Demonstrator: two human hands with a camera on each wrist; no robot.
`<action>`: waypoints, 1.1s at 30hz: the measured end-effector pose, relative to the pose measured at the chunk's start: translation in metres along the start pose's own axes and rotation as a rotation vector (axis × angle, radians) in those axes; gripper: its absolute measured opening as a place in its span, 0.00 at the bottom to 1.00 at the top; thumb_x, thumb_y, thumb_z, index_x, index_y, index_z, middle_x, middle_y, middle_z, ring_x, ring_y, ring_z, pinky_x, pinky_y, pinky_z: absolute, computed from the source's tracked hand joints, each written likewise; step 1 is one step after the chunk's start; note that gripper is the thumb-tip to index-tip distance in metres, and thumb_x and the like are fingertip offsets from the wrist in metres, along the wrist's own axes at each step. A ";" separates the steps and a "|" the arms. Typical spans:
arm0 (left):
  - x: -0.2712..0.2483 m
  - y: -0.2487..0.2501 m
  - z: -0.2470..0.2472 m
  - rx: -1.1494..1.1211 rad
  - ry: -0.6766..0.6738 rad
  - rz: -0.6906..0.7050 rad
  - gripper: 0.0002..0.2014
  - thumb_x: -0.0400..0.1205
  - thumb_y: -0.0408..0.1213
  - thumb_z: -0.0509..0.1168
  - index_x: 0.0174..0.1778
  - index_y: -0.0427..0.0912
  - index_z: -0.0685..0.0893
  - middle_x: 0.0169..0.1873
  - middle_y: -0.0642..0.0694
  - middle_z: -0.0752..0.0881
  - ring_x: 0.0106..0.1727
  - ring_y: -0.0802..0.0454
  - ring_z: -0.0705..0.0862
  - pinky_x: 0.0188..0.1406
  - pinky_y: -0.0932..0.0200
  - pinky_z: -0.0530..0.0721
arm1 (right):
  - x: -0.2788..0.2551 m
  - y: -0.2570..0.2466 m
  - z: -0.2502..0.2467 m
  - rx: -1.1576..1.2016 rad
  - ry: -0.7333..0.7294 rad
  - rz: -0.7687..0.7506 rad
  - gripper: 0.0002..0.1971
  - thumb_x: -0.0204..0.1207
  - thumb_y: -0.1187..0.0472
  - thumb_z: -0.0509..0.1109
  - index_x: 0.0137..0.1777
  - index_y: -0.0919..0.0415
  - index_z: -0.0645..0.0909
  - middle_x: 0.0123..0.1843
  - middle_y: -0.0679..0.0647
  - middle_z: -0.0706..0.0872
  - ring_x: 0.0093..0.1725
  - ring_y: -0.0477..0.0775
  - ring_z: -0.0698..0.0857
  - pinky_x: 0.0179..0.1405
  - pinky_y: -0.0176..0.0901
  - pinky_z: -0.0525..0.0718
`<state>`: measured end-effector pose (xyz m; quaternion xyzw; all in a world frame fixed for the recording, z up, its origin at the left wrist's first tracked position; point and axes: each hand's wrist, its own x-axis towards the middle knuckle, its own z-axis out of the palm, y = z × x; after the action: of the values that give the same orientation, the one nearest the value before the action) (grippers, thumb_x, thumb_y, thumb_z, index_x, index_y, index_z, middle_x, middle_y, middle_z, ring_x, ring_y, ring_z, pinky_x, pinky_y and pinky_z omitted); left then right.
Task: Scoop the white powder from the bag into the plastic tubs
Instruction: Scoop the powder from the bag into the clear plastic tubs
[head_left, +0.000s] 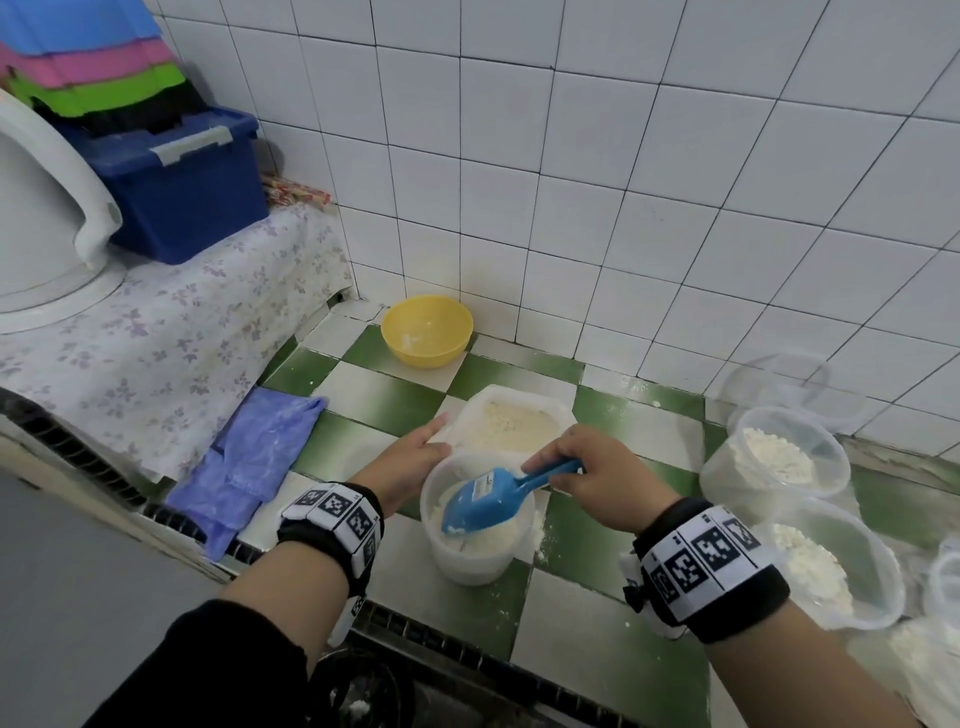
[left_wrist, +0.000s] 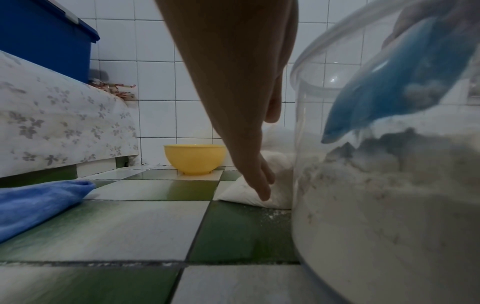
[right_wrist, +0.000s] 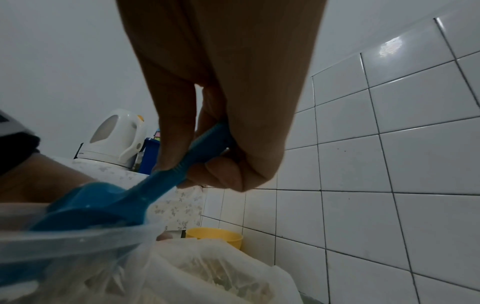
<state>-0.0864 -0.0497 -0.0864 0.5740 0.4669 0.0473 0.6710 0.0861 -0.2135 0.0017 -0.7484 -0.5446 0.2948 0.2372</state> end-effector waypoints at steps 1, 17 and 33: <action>-0.001 0.000 0.000 0.001 -0.008 -0.004 0.35 0.80 0.39 0.67 0.83 0.60 0.64 0.69 0.50 0.82 0.61 0.48 0.87 0.60 0.43 0.87 | 0.000 0.000 -0.001 -0.001 -0.004 -0.004 0.15 0.78 0.71 0.65 0.54 0.55 0.88 0.40 0.36 0.77 0.40 0.36 0.76 0.39 0.20 0.73; 0.005 0.007 0.008 -0.015 0.078 -0.026 0.29 0.87 0.39 0.63 0.84 0.50 0.61 0.55 0.52 0.86 0.51 0.53 0.85 0.42 0.56 0.84 | 0.032 0.032 -0.029 -0.274 0.312 0.113 0.14 0.81 0.67 0.60 0.61 0.58 0.83 0.50 0.56 0.77 0.42 0.49 0.73 0.39 0.30 0.68; 0.030 0.005 0.006 -0.111 0.063 -0.130 0.31 0.85 0.36 0.67 0.84 0.47 0.63 0.70 0.38 0.79 0.58 0.42 0.86 0.46 0.49 0.89 | 0.062 0.036 -0.025 -0.659 0.092 0.165 0.16 0.77 0.67 0.60 0.64 0.60 0.79 0.57 0.58 0.76 0.54 0.56 0.77 0.56 0.41 0.79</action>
<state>-0.0631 -0.0348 -0.0996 0.5028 0.5206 0.0472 0.6884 0.1416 -0.1658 -0.0161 -0.8389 -0.5370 0.0874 -0.0177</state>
